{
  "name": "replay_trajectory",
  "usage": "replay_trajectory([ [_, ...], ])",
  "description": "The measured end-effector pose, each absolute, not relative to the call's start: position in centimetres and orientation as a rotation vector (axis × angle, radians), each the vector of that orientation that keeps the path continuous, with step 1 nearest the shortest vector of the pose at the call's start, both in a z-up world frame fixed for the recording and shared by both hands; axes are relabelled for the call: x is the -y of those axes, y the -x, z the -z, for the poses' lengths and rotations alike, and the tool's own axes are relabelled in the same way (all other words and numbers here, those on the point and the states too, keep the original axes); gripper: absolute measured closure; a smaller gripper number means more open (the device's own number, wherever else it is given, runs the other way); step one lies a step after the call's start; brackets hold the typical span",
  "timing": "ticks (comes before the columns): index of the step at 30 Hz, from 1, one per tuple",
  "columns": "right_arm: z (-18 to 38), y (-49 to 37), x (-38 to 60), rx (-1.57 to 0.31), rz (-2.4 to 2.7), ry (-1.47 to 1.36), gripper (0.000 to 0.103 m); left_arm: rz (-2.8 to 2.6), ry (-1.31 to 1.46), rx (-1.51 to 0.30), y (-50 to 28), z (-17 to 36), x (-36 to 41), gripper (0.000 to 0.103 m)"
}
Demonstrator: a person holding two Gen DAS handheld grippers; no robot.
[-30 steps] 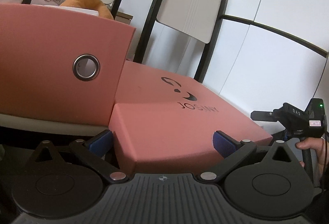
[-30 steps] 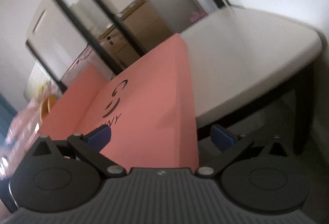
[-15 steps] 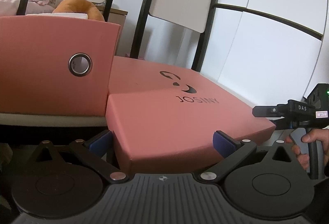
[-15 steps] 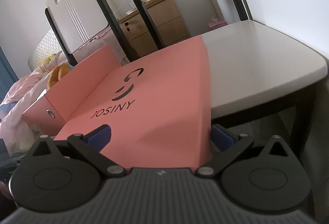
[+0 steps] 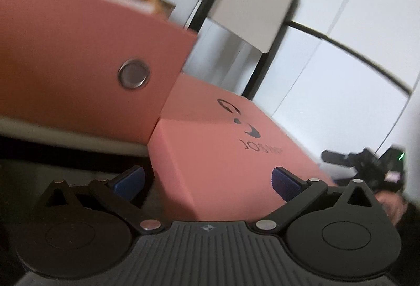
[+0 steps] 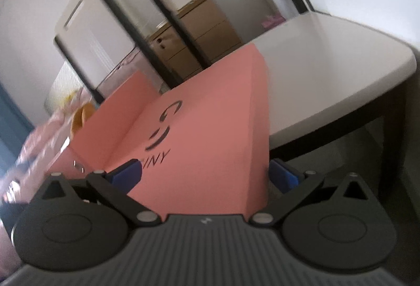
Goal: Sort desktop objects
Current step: 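Close the left tool on the lid edge while the right tool grips it too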
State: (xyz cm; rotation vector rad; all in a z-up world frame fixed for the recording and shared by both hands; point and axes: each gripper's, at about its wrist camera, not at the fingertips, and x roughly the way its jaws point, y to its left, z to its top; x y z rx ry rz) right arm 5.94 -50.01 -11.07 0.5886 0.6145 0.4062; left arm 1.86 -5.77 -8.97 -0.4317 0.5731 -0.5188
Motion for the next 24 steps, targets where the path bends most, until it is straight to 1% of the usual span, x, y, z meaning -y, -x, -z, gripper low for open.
replay_trajectory([
  [5, 12.6, -7.6, 50.8, -0.671, -0.371, -0.675, 0.0, 0.546, 0.532, -0.638, -3.5, 10.1, 5.4, 0.0],
  [10, 14.2, -8.4, 51.6, -0.712, -0.368, -0.752, 0.0, 0.56, 0.502, -0.66, -4.0, 10.8, 6.4, 0.0],
  [15, 14.7, -8.5, 52.1, -0.716, -0.376, -0.802, 0.001, 0.589, 0.512, -0.67, -4.5, 11.1, 7.3, 0.0],
  [16, 14.8, -8.5, 52.1, -0.718, -0.391, -0.81, 0.003, 0.597, 0.507, -0.666, -4.4, 11.0, 7.4, 0.0],
  [18, 14.7, -8.5, 52.1, -0.721, -0.421, -0.82, 0.02, 0.606, 0.501, -0.649, -4.2, 10.9, 7.5, 0.003],
  [19, 14.4, -8.4, 52.0, -0.714, -0.437, -0.804, 0.025, 0.607, 0.496, -0.644, -4.0, 10.8, 7.5, 0.004],
  [20, 14.0, -8.3, 51.8, -0.708, -0.45, -0.787, 0.032, 0.601, 0.489, -0.644, -3.9, 10.8, 7.5, 0.006],
  [24, 12.1, -7.2, 51.5, -0.667, -0.456, -0.719, 0.032, 0.607, 0.507, -0.62, -3.6, 10.1, 7.3, 0.006],
])
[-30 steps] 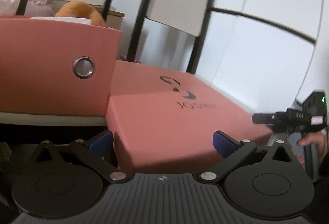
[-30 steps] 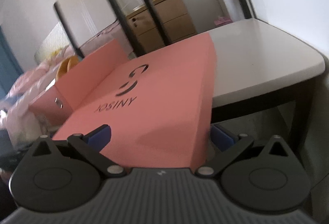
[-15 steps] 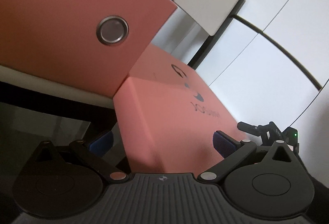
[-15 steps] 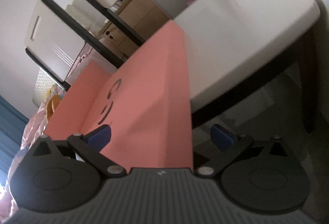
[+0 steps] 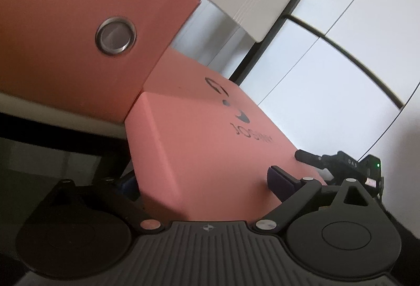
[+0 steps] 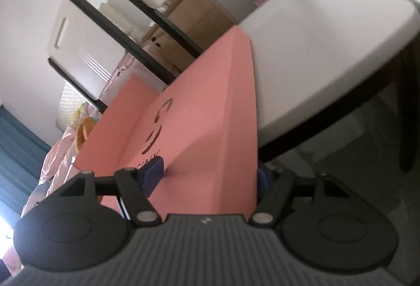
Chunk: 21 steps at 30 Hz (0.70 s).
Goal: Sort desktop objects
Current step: 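Close the left tool on the lid edge while the right tool grips it too, then lift and tilt the pink lid with both tools toward the box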
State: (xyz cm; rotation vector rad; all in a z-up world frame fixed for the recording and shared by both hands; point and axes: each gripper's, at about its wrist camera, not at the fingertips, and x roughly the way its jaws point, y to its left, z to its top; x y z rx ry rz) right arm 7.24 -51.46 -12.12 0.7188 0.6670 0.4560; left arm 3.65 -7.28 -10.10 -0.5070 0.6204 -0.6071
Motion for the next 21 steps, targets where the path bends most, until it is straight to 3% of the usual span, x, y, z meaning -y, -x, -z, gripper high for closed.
replay_trajectory([
  [21, 4.9, -2.8, 52.3, -0.41, -0.425, -0.652, 0.033, 0.718, 0.57, -0.53, -4.4, 4.5, 7.9, 0.005],
])
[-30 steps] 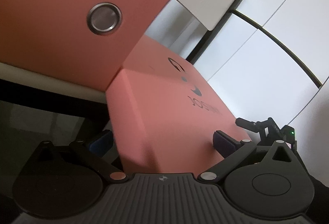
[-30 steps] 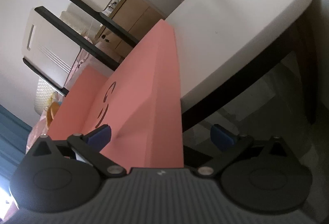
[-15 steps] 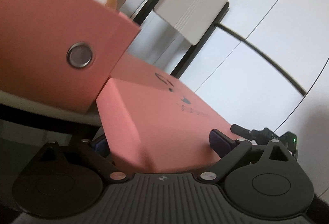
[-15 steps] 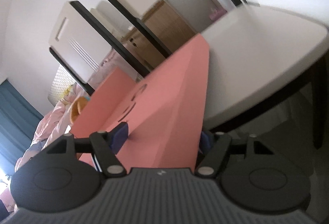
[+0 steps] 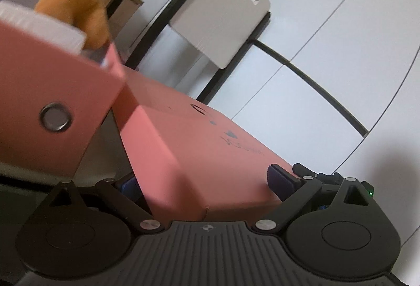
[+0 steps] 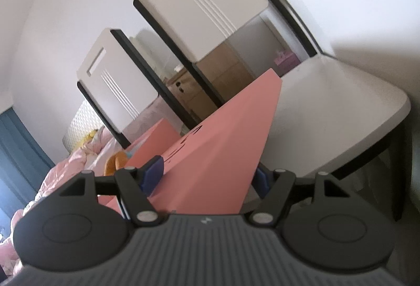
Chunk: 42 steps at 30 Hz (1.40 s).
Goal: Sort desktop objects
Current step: 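Lift and tilt the pink lid with both tools toward the box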
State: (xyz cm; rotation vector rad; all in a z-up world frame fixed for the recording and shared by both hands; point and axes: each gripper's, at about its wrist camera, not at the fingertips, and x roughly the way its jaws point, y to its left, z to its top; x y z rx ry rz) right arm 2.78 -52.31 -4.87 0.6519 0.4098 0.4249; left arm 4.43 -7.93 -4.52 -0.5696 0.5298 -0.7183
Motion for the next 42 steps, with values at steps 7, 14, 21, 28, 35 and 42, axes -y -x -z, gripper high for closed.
replay_trajectory([
  [7, 2.8, -2.3, 53.7, -0.326, -0.419, -0.66, 0.033, 0.761, 0.517, -0.47, -5.4, 1.4, 9.0, 0.005],
  [14, 1.3, -3.2, 53.0, -0.275, -0.432, -0.679, 0.033, 0.773, 0.467, -0.424, -6.6, -1.3, 8.2, 0.005],
  [21, -0.2, -5.2, 50.1, -0.27, -0.469, -0.686, 0.033, 0.73, 0.462, -0.381, -6.6, -2.9, 5.0, 0.005],
  [28, -1.6, -8.2, 45.1, -0.292, -0.552, -0.676, 0.033, 0.645, 0.469, -0.328, -6.1, -4.3, 0.3, 0.005],
  [35, -2.5, -11.7, 38.8, -0.333, -0.644, -0.655, 0.033, 0.51, 0.498, -0.284, -4.8, -4.6, -5.1, 0.005],
  [42, -2.1, -14.7, 32.9, -0.396, -0.727, -0.635, 0.033, 0.403, 0.522, -0.258, -3.6, -3.9, -9.6, 0.005],
])
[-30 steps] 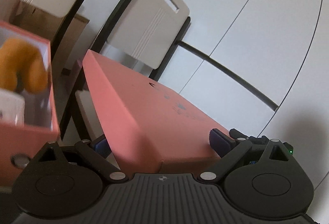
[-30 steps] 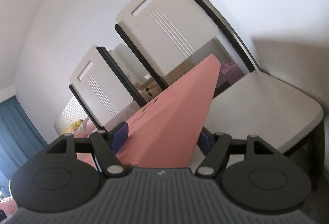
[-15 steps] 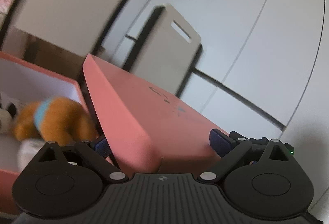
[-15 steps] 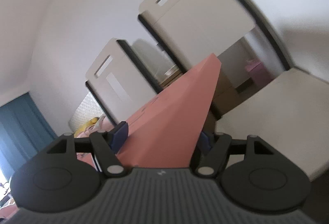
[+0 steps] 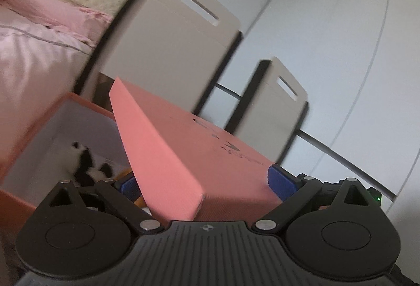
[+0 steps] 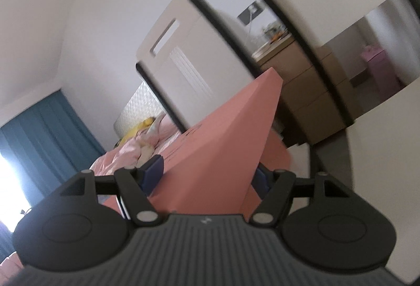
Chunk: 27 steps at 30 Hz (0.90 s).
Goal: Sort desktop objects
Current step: 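Lift and tilt the pink lid with both tools toward the box, then lower the pink lid onto the box opening with both tools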
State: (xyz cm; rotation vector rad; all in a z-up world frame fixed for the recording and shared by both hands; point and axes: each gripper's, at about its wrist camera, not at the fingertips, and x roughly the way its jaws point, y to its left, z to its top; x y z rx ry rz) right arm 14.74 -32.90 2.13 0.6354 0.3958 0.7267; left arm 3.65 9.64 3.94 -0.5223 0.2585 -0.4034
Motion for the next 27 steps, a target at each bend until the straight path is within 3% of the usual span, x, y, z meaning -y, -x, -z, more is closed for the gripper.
replay_trajectory([
  [27, 1.3, -17.3, 25.7, -0.491, -0.722, -0.642, 0.033, 0.128, 0.568, -0.254, -4.1, -0.5, -12.8, 0.003],
])
